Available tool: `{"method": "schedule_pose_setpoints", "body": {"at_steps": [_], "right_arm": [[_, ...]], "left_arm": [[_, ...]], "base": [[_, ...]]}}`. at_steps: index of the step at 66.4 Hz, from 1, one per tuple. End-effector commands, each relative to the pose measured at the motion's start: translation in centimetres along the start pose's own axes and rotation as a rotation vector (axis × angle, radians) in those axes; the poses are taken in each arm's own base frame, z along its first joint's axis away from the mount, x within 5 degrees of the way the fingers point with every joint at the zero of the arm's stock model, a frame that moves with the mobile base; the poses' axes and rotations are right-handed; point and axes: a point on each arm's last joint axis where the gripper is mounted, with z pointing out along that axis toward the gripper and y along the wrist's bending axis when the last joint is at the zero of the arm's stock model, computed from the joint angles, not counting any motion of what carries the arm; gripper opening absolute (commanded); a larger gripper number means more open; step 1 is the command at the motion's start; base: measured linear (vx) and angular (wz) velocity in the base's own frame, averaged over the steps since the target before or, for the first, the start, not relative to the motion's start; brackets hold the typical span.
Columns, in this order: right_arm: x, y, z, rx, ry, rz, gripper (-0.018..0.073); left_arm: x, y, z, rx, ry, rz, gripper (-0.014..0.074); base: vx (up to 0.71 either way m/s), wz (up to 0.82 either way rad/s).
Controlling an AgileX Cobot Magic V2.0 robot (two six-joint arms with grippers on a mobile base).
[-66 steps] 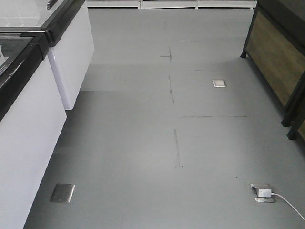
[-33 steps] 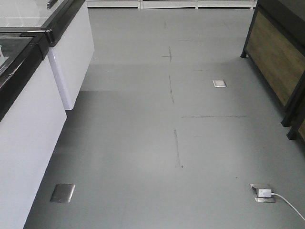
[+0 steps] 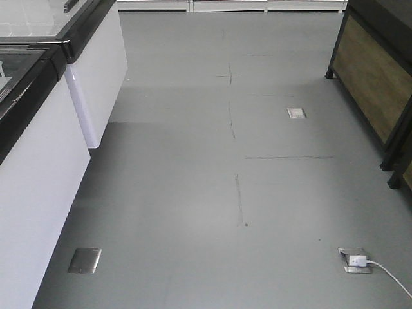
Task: Left arm holds basket, right arm returns cookies
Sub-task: 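Reach the left gripper to the light-blue basket handle and grasp it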
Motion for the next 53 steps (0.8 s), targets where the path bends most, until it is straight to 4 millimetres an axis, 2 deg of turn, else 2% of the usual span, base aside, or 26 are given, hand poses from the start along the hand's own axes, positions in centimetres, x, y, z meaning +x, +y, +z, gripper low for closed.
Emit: {"method": "schedule_pose_setpoints", "body": {"at_steps": [1,25,53], "right_arm": [[-0.6,0.0,-0.1,0.001,-0.078,-0.015,-0.0004],[-0.6,0.0,-0.1,0.001,-0.078,-0.015,-0.0004],[-0.6,0.0,-0.1,0.001,-0.078,-0.015,-0.0004]], "left_arm": [[-1.3,-0.7,-0.4,0.12,-0.063,-0.02,0.0512],[-4.5,3.6,4.6,0.135,-0.061,-0.137,0.0512],[-7.0,6.7,9.5,0.346,-0.093,-0.298,0.0512]], "base": [[0.0,0.0],[0.0,0.0],[0.0,0.0]]}}
